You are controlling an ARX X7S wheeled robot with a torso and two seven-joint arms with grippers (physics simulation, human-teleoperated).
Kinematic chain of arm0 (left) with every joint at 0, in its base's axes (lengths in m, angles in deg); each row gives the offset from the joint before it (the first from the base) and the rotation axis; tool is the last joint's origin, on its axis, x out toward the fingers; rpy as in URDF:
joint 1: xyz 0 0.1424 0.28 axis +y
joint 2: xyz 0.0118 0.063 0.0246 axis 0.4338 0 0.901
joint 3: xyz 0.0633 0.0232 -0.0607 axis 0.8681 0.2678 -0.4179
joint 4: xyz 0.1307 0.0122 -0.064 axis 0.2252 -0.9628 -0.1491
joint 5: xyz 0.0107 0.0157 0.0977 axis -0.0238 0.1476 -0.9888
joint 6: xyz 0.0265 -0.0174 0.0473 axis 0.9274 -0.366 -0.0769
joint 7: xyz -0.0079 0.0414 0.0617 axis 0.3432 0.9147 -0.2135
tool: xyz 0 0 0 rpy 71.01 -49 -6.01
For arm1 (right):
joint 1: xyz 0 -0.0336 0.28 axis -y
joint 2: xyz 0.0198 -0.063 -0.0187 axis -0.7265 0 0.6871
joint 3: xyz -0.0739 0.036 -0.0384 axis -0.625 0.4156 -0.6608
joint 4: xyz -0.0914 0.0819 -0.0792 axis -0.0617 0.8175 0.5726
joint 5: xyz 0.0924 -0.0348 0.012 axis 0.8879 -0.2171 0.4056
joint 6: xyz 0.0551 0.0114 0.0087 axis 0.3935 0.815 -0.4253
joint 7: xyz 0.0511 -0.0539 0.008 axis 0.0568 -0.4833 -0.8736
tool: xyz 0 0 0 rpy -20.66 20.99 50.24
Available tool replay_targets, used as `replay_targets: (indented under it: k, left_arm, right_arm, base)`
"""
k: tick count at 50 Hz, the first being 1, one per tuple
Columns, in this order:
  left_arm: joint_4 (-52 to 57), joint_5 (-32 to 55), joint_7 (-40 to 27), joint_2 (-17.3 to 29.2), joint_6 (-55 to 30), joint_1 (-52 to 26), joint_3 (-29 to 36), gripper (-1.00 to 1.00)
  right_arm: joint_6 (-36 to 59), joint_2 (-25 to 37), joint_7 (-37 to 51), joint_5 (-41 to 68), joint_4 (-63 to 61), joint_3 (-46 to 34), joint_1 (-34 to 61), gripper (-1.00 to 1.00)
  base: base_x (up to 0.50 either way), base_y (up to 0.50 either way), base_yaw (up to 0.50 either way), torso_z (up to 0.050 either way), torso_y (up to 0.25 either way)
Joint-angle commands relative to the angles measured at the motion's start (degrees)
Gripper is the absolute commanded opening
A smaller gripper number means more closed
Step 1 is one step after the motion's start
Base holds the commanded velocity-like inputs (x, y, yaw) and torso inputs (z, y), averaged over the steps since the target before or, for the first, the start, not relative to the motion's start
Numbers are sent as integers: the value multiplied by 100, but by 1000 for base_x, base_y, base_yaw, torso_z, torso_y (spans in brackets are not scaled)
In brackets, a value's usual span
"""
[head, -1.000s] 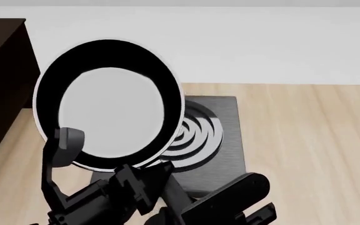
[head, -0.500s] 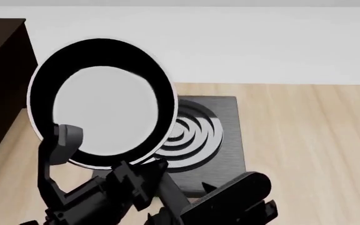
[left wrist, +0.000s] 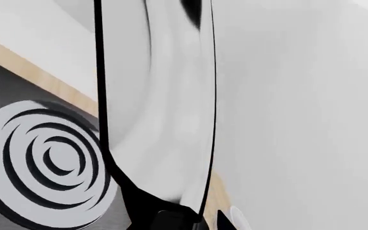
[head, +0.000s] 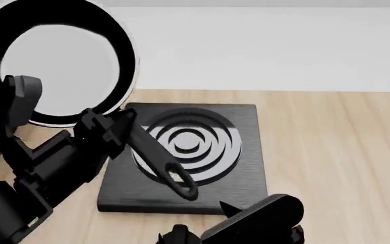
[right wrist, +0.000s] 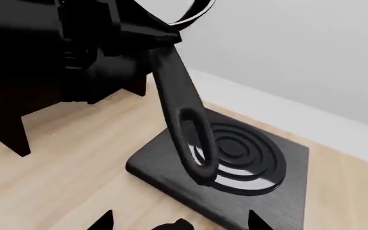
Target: Put the frying pan on the cabinet shelf.
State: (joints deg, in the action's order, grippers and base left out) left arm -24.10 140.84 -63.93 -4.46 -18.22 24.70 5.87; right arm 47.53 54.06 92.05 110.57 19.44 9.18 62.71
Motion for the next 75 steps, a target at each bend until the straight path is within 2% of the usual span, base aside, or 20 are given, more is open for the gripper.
replay_targets:
  k: [1,14,29,41,75]
  left_arm:
    - [-757,204,352,172,425,-748,-432,-100]
    - [-1690,374,321,553,481,-1562,-770,-100]
    - [-2333,542,314,1094,579,-1741,-1181,-100]
    - [-2500,602,353,1401,544,-1651,-1317,-100]
    - [-2548,682,641,1579,936,-584,-1786,-100]
  right_arm:
    - [-184,11,35,102,-112,155,-310,100]
    - [-375,-33,23,132,-73,203,-408,100]
    - [-530,-51,-6,54,5,109,-469,100]
    - [-629,-101,-16,-33,41,-51,-513,100]
    - [-1000,-72,-56,-164,186,-143,-826,100]
  base:
    - [0,0,0,0,0]
    - [0,0,0,1,2]
    - [0,0,0,0,1]
    - [0,0,0,1,3]
    - [0,0,1,0,1]
